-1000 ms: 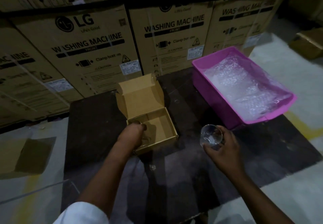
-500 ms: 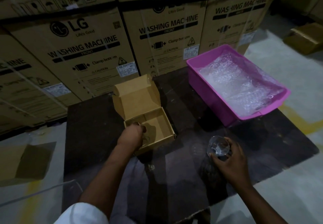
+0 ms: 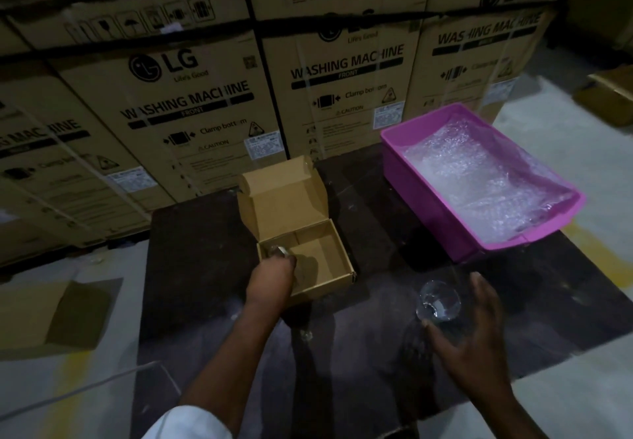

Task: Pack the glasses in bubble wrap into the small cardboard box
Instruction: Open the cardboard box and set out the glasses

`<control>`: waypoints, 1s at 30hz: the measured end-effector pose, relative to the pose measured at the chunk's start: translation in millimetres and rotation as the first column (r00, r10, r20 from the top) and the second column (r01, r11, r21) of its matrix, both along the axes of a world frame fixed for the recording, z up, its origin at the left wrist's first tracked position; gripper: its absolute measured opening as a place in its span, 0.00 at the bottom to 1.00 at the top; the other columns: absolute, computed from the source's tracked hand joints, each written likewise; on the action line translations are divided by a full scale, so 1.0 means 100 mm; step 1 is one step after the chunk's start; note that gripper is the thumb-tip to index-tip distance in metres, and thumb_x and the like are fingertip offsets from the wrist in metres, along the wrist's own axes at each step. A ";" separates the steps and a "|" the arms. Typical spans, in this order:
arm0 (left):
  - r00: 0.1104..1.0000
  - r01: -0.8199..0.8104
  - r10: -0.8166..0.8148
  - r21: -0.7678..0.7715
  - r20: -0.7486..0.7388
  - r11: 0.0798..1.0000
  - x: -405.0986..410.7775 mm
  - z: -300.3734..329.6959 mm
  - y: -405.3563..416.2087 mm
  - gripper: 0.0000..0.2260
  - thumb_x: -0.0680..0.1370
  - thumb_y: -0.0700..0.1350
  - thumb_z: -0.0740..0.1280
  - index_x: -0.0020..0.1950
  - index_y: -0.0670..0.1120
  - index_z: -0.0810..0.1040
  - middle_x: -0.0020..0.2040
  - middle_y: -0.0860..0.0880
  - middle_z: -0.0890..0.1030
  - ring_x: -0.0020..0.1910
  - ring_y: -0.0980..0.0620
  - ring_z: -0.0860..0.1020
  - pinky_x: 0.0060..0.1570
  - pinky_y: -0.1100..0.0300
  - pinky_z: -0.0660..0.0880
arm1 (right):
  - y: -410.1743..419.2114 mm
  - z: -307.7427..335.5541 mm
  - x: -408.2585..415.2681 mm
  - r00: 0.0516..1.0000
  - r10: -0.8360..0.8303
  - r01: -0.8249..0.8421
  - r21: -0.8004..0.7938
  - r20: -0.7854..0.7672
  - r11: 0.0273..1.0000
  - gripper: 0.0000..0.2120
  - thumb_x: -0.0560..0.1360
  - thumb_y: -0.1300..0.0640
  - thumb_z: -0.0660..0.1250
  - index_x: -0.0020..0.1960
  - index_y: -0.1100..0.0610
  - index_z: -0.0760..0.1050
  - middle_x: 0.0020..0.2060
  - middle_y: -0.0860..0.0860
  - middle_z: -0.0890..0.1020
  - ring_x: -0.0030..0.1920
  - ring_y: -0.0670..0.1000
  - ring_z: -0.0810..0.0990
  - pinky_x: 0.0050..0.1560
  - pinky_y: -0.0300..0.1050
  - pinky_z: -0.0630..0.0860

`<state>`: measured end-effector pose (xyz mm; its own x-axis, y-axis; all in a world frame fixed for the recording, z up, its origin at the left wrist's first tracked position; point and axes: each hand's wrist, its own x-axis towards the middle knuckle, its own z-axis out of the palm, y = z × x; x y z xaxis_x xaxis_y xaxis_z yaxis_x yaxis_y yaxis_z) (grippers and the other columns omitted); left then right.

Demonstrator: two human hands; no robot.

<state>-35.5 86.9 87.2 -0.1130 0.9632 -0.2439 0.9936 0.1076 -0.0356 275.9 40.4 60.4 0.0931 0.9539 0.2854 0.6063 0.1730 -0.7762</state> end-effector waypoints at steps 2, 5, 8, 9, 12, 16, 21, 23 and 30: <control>0.999 -0.042 0.042 0.024 0.020 0.999 -0.01 0.03 0.01 0.13 0.78 0.39 0.59 0.60 0.46 0.76 0.56 0.42 0.79 0.53 0.41 0.80 0.49 0.52 0.76 | -0.05 0.19 -0.19 0.992 0.126 -0.127 0.132 0.016 0.983 0.37 0.66 0.51 0.73 0.71 0.60 0.65 0.67 0.58 0.71 0.69 0.54 0.68 0.71 0.40 0.62; 0.972 -0.197 0.182 0.094 0.152 0.976 -0.08 0.11 0.04 0.10 0.77 0.39 0.60 0.55 0.45 0.79 0.51 0.40 0.80 0.52 0.39 0.79 0.47 0.52 0.76 | 0.04 0.33 -0.58 0.939 0.343 -0.339 0.158 0.001 0.927 0.28 0.69 0.57 0.71 0.67 0.56 0.69 0.64 0.50 0.75 0.65 0.47 0.72 0.67 0.38 0.66; 0.897 -0.357 0.303 0.123 0.322 0.926 -0.18 0.17 0.05 0.09 0.74 0.40 0.65 0.51 0.44 0.83 0.47 0.40 0.82 0.49 0.39 0.80 0.45 0.54 0.77 | 0.28 0.30 -1.01 0.859 0.505 -0.506 0.017 -0.083 0.863 0.25 0.71 0.59 0.71 0.67 0.51 0.70 0.63 0.46 0.74 0.64 0.47 0.74 0.65 0.39 0.70; 0.863 -0.403 0.329 0.130 0.384 0.906 -0.22 0.18 0.05 0.09 0.73 0.40 0.66 0.50 0.44 0.83 0.46 0.40 0.83 0.48 0.40 0.81 0.45 0.55 0.77 | 0.38 0.26 -1.15 0.835 0.544 -0.548 -0.038 -0.083 0.835 0.26 0.72 0.58 0.70 0.68 0.51 0.69 0.63 0.47 0.74 0.64 0.47 0.74 0.65 0.40 0.70; 0.729 -0.521 0.390 0.086 0.563 0.849 -0.30 0.28 0.01 0.07 0.70 0.41 0.71 0.47 0.45 0.85 0.43 0.44 0.84 0.44 0.45 0.83 0.46 0.55 0.80 | 0.69 0.15 -1.55 0.757 0.652 -0.647 -0.186 -0.044 0.739 0.34 0.71 0.56 0.72 0.74 0.48 0.62 0.68 0.51 0.70 0.68 0.49 0.69 0.67 0.49 0.70; 0.568 -0.587 0.424 -0.013 0.706 0.809 -0.33 0.46 -0.10 0.07 0.69 0.36 0.73 0.45 0.44 0.85 0.40 0.45 0.85 0.40 0.48 0.83 0.46 0.52 0.82 | 0.84 0.11 -1.86 0.689 0.725 -0.700 -0.242 0.017 0.671 0.43 0.68 0.52 0.74 0.75 0.43 0.54 0.71 0.50 0.65 0.70 0.51 0.67 0.66 0.53 0.70; 0.489 -0.492 0.290 -0.014 0.823 0.871 -0.20 0.66 -0.45 0.12 0.69 0.35 0.72 0.49 0.48 0.83 0.43 0.48 0.85 0.41 0.53 0.84 0.48 0.51 0.81 | 0.48 0.32 -1.69 0.752 0.656 -0.657 -0.165 -0.072 0.735 0.36 0.67 0.53 0.76 0.71 0.49 0.64 0.61 0.43 0.72 0.59 0.41 0.72 0.57 0.31 0.71; 0.399 -0.320 0.155 -0.021 0.904 0.947 0.00 0.73 -0.67 0.18 0.70 0.35 0.75 0.55 0.52 0.80 0.50 0.50 0.85 0.47 0.55 0.83 0.50 0.56 0.81 | 0.26 0.36 -1.46 0.813 0.558 -0.581 -0.166 -0.168 0.797 0.35 0.65 0.50 0.75 0.69 0.48 0.67 0.59 0.41 0.74 0.55 0.37 0.74 0.53 0.25 0.69; 0.431 -0.080 -0.106 0.154 0.896 0.985 0.80 0.16 -1.02 0.30 0.66 0.52 0.76 0.66 0.62 0.71 0.60 0.62 0.76 0.58 0.63 0.77 0.58 0.60 0.76 | -0.31 0.03 -0.54 0.902 0.394 -0.427 -0.236 -0.175 0.873 0.37 0.62 0.54 0.75 0.67 0.43 0.65 0.61 0.38 0.74 0.60 0.31 0.70 0.59 0.25 0.65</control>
<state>44.1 -15.2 103.5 0.0938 0.9941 -0.0540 0.4513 0.0059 0.8924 222.0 9.4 63.9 -0.3065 0.9514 0.0309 0.4266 0.1663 -0.8890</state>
